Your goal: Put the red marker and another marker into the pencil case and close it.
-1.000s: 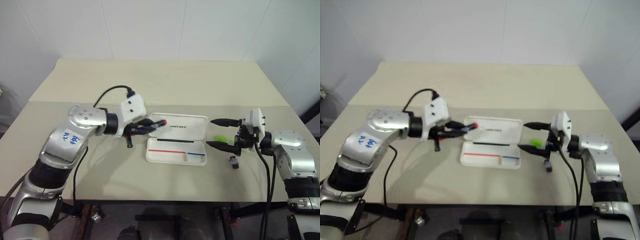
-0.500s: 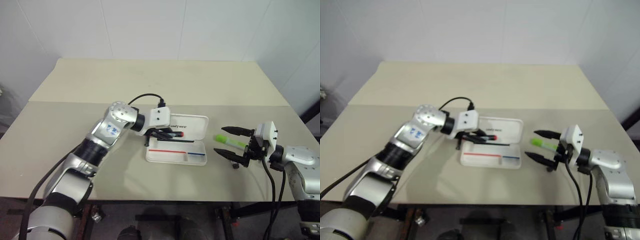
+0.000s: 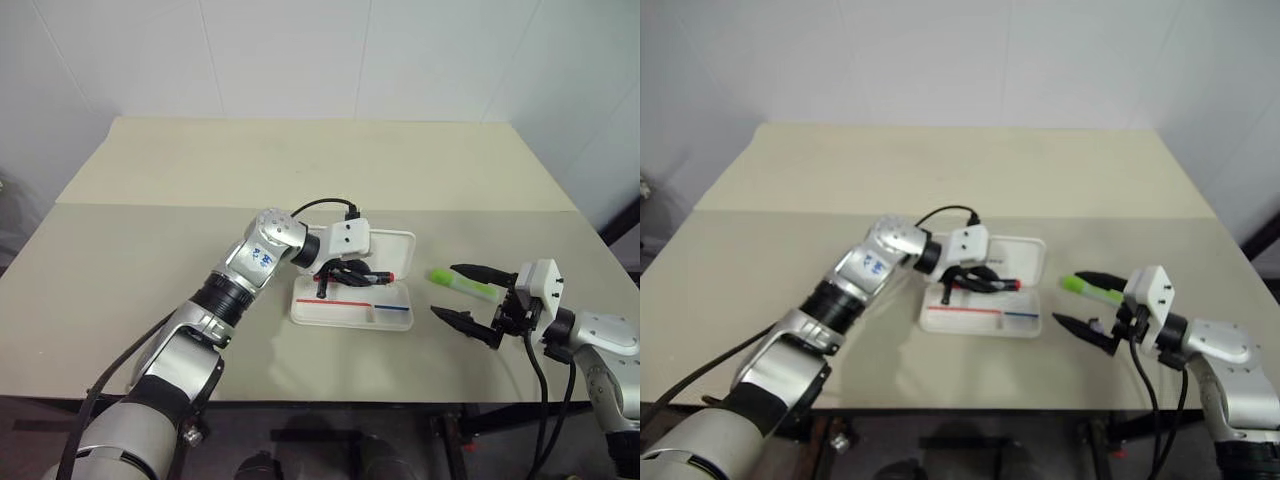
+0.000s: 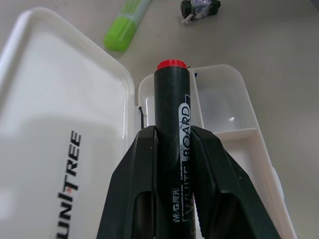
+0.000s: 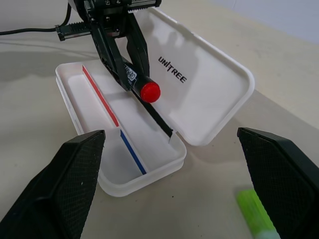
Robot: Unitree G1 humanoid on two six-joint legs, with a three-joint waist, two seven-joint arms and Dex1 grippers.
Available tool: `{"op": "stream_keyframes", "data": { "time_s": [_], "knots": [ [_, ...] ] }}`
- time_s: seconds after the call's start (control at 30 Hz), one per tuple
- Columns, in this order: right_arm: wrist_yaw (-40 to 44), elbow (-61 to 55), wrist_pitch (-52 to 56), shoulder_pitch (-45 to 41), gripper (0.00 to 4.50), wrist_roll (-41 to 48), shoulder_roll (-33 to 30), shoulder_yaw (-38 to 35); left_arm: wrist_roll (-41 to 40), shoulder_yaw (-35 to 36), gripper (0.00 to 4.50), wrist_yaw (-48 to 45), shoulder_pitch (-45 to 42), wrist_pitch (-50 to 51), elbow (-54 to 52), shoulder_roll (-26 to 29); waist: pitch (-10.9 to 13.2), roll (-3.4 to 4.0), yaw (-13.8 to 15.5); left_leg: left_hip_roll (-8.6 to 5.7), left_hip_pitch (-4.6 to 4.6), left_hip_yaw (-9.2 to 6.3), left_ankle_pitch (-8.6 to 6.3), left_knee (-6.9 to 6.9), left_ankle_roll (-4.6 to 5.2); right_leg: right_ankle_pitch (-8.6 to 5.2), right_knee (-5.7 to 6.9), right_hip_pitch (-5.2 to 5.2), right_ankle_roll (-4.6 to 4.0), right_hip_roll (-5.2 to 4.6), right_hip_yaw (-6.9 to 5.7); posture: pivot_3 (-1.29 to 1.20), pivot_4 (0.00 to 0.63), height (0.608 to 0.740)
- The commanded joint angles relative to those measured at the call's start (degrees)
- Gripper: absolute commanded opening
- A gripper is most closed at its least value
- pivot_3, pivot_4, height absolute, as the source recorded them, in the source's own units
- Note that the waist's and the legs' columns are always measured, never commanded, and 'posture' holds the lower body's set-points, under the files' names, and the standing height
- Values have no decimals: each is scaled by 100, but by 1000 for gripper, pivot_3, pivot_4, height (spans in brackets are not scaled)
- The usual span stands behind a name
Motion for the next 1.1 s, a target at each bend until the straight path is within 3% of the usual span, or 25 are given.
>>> {"op": "stream_keyframes", "data": {
  "time_s": [0.03, 0.27, 0.67, 0.93, 1.1],
  "knots": [
    [-58, -259, -25, 87, 4500, 151, -80, -265, 103, 6, 556, -38, -183, -44, 23, -75, 0, 0, 1, 0, 0, 0, -1, 0, 1, 0, 0, 0, 0, 0, 0, 0, 150, 740],
    [-139, -331, -22, 181, 4500, 160, -98, -287, 297, 28, 556, 69, -168, -186, 310, -172, 0, 0, 1, 0, 1, -2, -1, 0, 1, 0, 1, 0, 0, 0, -1, 0, 150, 740],
    [-221, -323, 4, 162, 4500, 116, -140, -249, 234, 148, 4484, 22, -5, -24, 61, -194, 0, -1, 2, 0, -1, -2, -1, 0, 2, 0, 0, 0, 0, 0, -1, 0, 150, 740],
    [-434, 140, -84, -406, 4500, -230, -157, -44, -66, 705, 4484, 471, 418, 689, -1171, -142, 0, 0, -11, 0, 3, 1, -1, 0, 2, 0, 5, 0, 1, 0, 2, 0, 150, 740],
    [-347, 997, -167, -1242, 4500, -632, -241, 255, -753, 1351, 4484, 657, 1215, 1149, -2512, -31, 0, 1, -27, 2, 11, 5, 0, 0, 2, 0, 14, 1, 0, 2, 7, 0, 150, 740]
  ]
}}
